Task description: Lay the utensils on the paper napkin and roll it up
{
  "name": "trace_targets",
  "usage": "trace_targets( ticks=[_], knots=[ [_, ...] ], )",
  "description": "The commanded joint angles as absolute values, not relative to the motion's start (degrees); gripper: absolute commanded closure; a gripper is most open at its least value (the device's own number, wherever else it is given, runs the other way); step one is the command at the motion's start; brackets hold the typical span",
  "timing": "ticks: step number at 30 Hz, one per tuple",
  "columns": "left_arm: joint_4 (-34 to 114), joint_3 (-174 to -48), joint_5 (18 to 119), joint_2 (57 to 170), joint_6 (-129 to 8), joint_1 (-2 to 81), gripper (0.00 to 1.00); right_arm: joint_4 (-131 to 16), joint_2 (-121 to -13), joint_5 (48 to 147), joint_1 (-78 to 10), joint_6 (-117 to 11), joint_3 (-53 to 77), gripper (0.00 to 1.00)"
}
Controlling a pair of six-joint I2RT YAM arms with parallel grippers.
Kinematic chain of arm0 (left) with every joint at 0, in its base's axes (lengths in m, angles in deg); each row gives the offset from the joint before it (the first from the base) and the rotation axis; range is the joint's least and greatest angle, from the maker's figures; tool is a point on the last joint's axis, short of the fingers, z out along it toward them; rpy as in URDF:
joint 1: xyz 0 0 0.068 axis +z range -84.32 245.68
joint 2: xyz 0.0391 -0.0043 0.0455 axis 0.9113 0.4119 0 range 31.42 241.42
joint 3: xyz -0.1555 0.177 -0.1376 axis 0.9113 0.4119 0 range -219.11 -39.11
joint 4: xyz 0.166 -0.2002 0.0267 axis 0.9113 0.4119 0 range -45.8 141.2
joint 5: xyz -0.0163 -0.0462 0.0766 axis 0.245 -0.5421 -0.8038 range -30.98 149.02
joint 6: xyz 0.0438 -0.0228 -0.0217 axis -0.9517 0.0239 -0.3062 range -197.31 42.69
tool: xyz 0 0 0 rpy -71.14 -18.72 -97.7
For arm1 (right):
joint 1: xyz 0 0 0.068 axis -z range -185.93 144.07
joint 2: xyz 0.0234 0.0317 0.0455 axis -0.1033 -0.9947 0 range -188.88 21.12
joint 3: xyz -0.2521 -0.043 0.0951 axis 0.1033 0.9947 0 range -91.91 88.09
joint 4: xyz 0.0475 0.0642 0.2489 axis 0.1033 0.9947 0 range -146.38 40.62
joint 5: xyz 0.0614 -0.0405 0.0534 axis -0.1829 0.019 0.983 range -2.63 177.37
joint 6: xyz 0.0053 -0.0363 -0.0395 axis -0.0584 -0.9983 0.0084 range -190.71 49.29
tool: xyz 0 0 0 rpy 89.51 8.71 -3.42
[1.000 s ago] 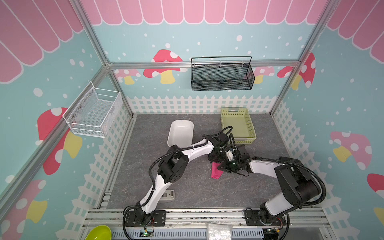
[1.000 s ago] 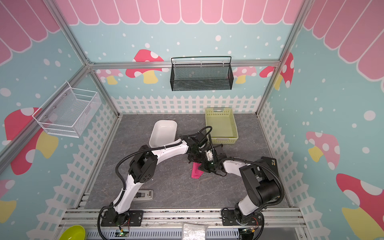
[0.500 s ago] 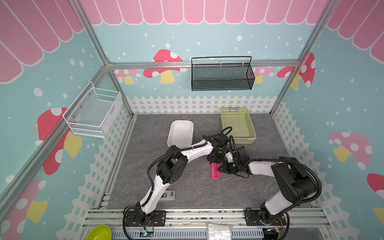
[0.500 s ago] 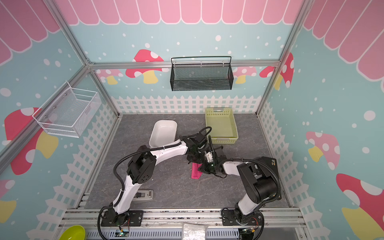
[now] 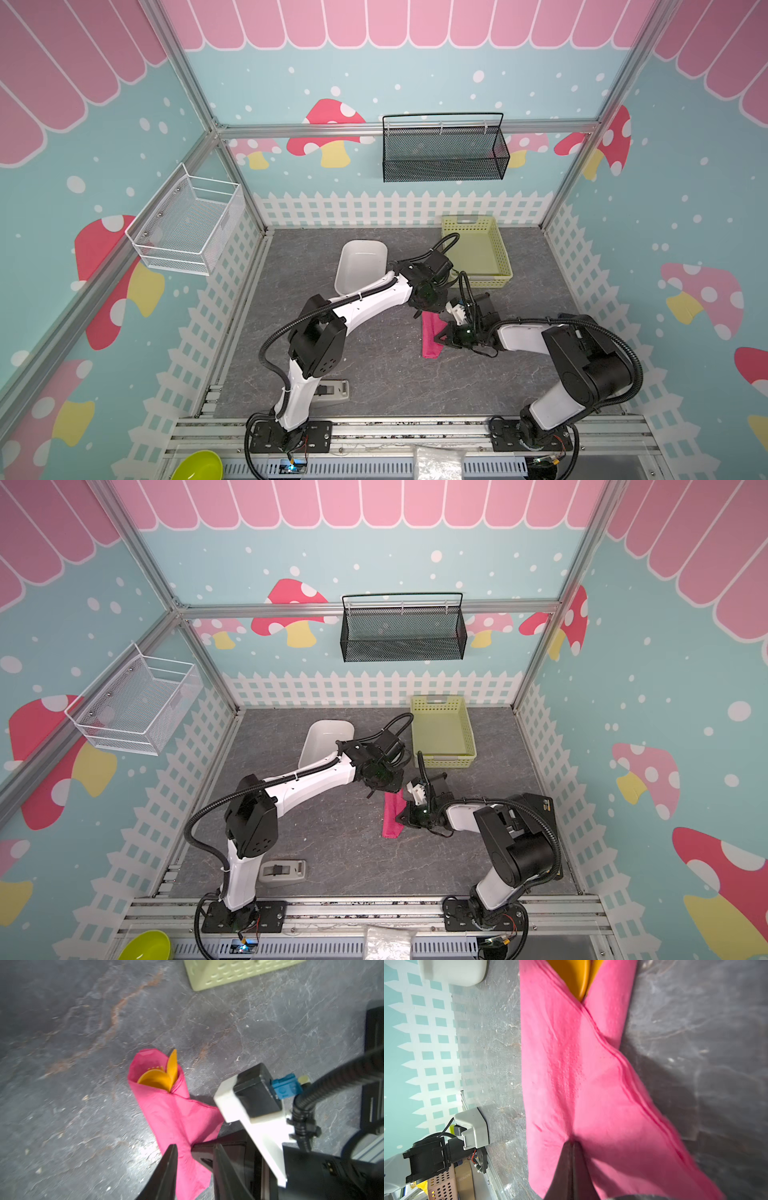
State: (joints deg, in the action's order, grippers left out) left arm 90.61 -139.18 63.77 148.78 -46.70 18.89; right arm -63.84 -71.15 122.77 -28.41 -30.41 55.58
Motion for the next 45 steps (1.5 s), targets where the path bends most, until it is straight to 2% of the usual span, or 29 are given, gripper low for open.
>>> trace_targets(
  ticks=[1,3,6,13,24,40,45],
  knots=[
    [86.4,-133.6,67.9,147.2,-44.8,21.0,0.59,-57.7,-73.9,119.3,-28.5,-31.6,58.3,0.95],
    [82.9,-130.4,70.9,146.7,-44.0,22.2,0.55,-57.8,-73.9,119.6,-28.4,-31.6,58.4,0.95],
    [79.1,-128.1,74.7,147.5,-43.1,23.7,0.54,-57.7,-73.7,119.7,-28.4,-31.7,58.4,0.96],
    [77.4,-129.1,79.1,152.4,-42.9,24.8,0.51,-57.8,-73.2,119.6,-28.4,-31.6,58.6,0.95],
    [77.2,-126.5,81.9,154.3,-41.7,25.1,0.5,-57.7,-73.0,119.9,-28.3,-31.3,58.6,0.95],
    [74.6,-114.4,84.7,148.4,-36.3,23.2,0.52,-57.8,-72.3,119.8,-28.2,-31.0,58.9,0.95],
    [74.6,-115.0,84.7,149.5,-36.0,22.6,0.55,-57.9,-72.4,119.8,-28.2,-31.0,59.1,0.95]
  ],
)
